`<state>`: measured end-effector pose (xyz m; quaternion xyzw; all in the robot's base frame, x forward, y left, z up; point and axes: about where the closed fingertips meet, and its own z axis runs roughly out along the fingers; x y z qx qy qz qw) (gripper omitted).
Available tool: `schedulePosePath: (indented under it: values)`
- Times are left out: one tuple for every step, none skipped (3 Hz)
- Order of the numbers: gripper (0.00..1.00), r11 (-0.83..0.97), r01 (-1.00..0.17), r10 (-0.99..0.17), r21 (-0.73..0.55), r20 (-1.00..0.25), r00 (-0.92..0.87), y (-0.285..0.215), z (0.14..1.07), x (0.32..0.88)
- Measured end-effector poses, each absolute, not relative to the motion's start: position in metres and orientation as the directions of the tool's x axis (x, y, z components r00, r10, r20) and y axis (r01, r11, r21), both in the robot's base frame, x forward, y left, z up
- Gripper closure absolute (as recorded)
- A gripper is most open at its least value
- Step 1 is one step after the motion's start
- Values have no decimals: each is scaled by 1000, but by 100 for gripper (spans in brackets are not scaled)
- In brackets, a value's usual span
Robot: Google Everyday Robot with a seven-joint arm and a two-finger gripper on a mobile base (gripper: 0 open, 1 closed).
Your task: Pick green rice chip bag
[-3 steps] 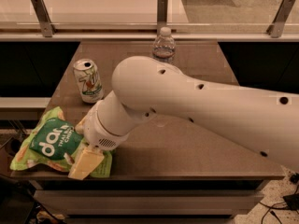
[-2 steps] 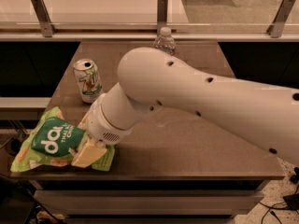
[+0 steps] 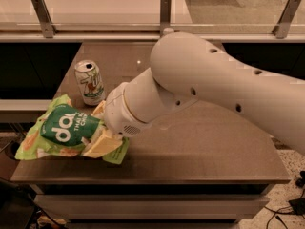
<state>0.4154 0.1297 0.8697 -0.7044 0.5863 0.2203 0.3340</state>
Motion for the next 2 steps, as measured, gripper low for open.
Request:
schedulePosePath:
  values:
    - [100,-77,-964,-638,-253,-731,243,117,882,420]
    - [100,-57,-955,-614,-289,-744,262,102,898,427]
